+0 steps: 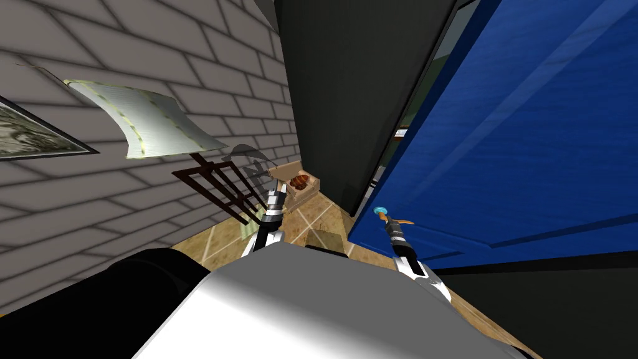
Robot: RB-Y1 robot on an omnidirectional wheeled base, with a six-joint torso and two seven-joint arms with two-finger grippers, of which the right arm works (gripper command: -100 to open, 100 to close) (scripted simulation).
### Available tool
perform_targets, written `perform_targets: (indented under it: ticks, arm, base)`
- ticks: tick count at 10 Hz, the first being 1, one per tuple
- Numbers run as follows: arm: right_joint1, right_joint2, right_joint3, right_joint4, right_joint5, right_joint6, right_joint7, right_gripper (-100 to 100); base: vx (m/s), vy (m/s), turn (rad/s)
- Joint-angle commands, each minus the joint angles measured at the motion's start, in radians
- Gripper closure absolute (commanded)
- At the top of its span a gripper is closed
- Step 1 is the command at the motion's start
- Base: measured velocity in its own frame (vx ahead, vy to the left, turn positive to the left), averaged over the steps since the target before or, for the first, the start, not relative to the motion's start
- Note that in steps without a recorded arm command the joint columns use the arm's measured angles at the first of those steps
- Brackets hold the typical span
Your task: Pull the door open
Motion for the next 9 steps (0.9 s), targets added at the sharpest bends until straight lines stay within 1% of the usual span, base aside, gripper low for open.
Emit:
perform_targets:
  ticks: [1, 2, 4, 5, 6, 7, 9]
  arm:
    - [0.011, -0.010, 0.019, -0.009, 0.010, -0.014, -0.018, 100]
    - [0.019, -0.019, 0.034, -0.016, 0.017, -0.025, -0.034, 100]
    - [0.026, -0.028, 0.049, -0.022, 0.024, -0.035, -0.049, 100]
    - [0.028, -0.023, 0.045, -0.027, 0.022, -0.027, -0.045, 100]
    - [0.052, -0.041, 0.063, -0.030, 0.029, -0.057, -0.069, 100]
    - [0.059, -0.047, 0.067, -0.030, 0.030, -0.067, -0.075, 100]
    - [0.087, -0.074, 0.086, -0.034, 0.037, -0.108, -0.105, 100]
  base:
    - [-0.202, -0.075, 0.084]
    - [-0.207, -0.073, 0.101]
    - [-0.210, -0.064, 0.055]
    - [-0.099, -0.033, 0.021]
    - [-0.113, -0.052, 0.139]
    - [-0.190, -0.053, 0.121]
    - [-0.186, -0.068, 0.112]
